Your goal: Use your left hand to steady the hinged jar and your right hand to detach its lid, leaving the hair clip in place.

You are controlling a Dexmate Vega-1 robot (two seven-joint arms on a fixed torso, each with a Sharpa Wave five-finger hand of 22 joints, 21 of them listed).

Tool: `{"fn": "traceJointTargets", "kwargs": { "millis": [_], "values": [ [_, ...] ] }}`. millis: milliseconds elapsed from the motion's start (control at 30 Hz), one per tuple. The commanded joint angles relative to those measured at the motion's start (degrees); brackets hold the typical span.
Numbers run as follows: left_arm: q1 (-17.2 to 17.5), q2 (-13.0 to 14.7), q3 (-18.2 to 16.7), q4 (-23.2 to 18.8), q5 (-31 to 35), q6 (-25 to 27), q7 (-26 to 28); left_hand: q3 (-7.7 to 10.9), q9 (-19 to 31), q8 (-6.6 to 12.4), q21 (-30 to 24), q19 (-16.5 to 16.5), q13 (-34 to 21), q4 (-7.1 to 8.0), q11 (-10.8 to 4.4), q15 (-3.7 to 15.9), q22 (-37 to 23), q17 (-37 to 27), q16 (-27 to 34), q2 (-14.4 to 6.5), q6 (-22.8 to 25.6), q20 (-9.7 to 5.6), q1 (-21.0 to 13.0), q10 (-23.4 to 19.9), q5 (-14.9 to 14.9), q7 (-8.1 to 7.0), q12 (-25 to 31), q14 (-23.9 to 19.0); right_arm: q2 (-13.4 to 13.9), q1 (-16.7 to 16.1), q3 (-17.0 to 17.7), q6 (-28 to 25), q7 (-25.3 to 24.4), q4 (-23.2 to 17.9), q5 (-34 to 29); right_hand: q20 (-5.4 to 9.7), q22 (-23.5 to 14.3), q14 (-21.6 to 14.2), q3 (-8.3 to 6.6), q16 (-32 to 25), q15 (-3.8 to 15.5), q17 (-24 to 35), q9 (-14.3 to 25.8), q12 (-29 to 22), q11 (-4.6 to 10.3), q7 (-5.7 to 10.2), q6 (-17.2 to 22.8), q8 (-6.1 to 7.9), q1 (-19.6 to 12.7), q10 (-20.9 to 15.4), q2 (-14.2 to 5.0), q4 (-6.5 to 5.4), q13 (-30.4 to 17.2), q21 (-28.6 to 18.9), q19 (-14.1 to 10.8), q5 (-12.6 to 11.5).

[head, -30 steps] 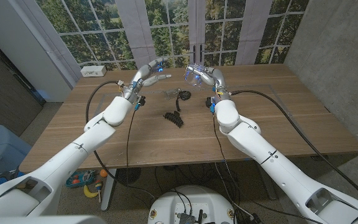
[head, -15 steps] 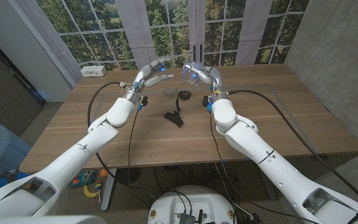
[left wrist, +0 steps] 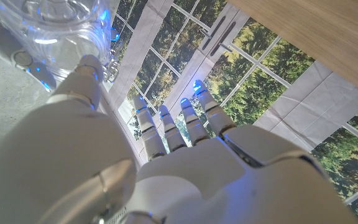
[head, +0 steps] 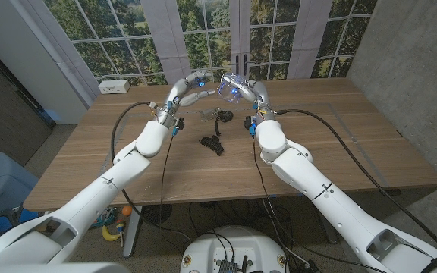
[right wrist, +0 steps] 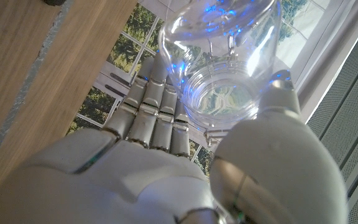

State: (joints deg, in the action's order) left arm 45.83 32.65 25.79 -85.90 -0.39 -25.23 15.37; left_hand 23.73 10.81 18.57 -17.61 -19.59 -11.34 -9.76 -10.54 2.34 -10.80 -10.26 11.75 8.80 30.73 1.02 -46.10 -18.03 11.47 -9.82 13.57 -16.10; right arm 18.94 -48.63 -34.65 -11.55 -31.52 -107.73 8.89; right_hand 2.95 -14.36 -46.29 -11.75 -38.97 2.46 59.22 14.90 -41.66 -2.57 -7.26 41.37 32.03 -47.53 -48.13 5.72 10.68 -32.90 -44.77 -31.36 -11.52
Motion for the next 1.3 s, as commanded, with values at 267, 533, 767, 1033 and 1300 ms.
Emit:
{"fn": "traceJointTargets", "kwargs": {
  "millis": [267, 533, 767, 1033, 1300],
  "values": [
    [-1.1, -2.4, 1.2, 1.5, 1.6, -0.9, 1.8, -0.47, 0.2, 0.08, -0.1, -0.8, -0.2, -0.03, -0.24, 5.91, -0.3, -0.2, 0.1, -0.2, 0.5, 0.03, -1.6, -1.2, 0.4, -0.16, 0.2, -0.7, -0.2, -0.1, -0.6, 0.4, 0.8, -1.1, 0.7, 0.49, 0.3, -3.7, -8.49, 0.6, 9.31, 0.8, 0.0, -0.1, 9.86, 7.1, 15.0, 0.15, -15.0, -10.8, -14.37, -2.35, -10.1, -1.3, 0.4, 0.0],
    [-1.6, -3.5, 1.8, 2.9, 1.4, -2.2, 1.9, -1.02, 0.2, 0.24, -0.1, -1.1, -0.2, 0.03, -0.79, 6.41, -0.3, -0.2, 0.3, -0.1, 1.0, -0.04, -2.3, -2.4, 0.2, -0.08, 0.3, -1.6, -0.6, 0.4, -1.1, 0.4, 1.4, -1.0, 0.9, 0.43, 0.6, -3.9, -8.81, 0.8, 9.28, 1.4, 0.0, 0.0, 9.75, 7.05, 15.0, -0.02, -15.0, -10.8, -14.29, -2.29, -10.2, -1.9, 0.6, 0.0],
    [-2.0, -3.3, 2.5, 3.2, 1.3, -2.7, 0.4, -1.84, 0.2, -0.86, 0.0, -1.2, -0.3, 0.01, -0.73, 6.39, -0.3, -0.2, 0.0, 0.1, -1.5, -0.15, -3.3, -1.5, 0.2, -0.31, -0.5, -1.2, -0.7, 0.8, -1.6, 0.8, 1.9, -0.8, 0.7, 0.37, 0.8, -4.0, -9.03, 1.0, 9.27, 1.8, 0.0, 0.0, 9.67, 7.03, 15.0, -0.14, -14.9, -10.9, -14.25, -2.26, -10.2, -2.3, 0.8, 0.1],
    [-2.5, -4.9, 2.5, 5.7, -0.7, -6.7, -0.1, -0.52, 0.4, 0.29, 0.3, -1.5, -0.6, 0.09, -1.11, 6.49, -0.5, -0.4, 0.1, -4.9, 2.9, 0.33, -7.9, -4.6, -0.6, -2.5, 0.0, -2.1, -0.7, 1.0, -2.1, 0.6, 2.3, -0.6, 0.6, 0.37, 1.1, -4.1, -9.31, 1.3, 9.25, 2.3, 0.1, 0.1, 9.59, 7.05, 14.9, -0.25, -14.8, -10.9, -14.14, -2.22, -10.3, -2.9, 1.0, 0.1],
    [-3.5, -4.7, 2.8, 6.5, -3.0, -6.9, -3.7, 0.88, 0.2, -0.12, -0.2, -2.3, -1.7, 1.16, -2.23, 7.86, -0.9, -1.1, 1.5, -15.0, 6.7, 0.52, -10.7, -12.9, -1.2, -1.21, 2.3, -4.6, -0.4, 1.5, -2.6, 1.0, 3.1, -0.3, 0.1, 0.45, 1.3, -4.1, -9.51, 1.6, 9.23, 2.7, 0.2, 0.1, 9.73, 7.09, 15.1, -0.23, -14.6, -10.9, -14.12, -2.27, -10.5, -3.4, 1.2, 0.2]
  ]
}}
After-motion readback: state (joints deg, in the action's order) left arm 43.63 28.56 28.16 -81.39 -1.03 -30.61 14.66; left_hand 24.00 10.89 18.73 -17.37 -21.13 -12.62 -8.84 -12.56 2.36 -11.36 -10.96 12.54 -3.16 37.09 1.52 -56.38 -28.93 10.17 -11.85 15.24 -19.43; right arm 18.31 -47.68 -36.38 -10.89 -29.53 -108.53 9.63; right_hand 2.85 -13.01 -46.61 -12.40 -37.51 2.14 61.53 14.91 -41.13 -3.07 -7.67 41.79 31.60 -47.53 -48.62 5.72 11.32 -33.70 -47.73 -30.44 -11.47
